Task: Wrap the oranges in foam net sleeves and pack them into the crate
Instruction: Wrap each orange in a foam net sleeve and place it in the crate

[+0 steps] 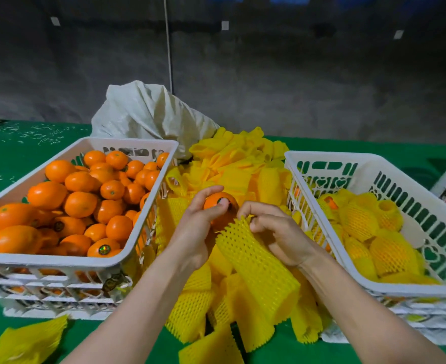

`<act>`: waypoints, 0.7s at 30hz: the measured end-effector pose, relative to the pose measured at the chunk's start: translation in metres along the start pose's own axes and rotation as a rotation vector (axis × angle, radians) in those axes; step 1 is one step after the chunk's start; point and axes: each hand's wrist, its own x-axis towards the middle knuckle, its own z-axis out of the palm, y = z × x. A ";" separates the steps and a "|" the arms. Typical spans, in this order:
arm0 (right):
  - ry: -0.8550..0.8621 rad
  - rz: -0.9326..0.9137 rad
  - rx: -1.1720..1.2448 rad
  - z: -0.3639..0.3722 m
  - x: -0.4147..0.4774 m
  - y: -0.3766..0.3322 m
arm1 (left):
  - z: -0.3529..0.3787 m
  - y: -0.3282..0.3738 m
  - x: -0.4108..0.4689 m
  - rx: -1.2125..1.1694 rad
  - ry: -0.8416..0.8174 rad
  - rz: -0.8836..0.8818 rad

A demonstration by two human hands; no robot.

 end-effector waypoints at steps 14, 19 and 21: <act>0.552 -0.299 -0.493 -0.005 0.009 0.029 | 0.013 -0.032 -0.009 0.004 0.019 0.031; 0.718 -0.294 -0.381 0.006 0.009 0.033 | 0.003 -0.042 -0.009 -0.006 -0.082 0.098; 0.727 -0.259 -0.315 0.015 0.008 0.036 | 0.003 -0.044 -0.007 -0.081 -0.020 0.096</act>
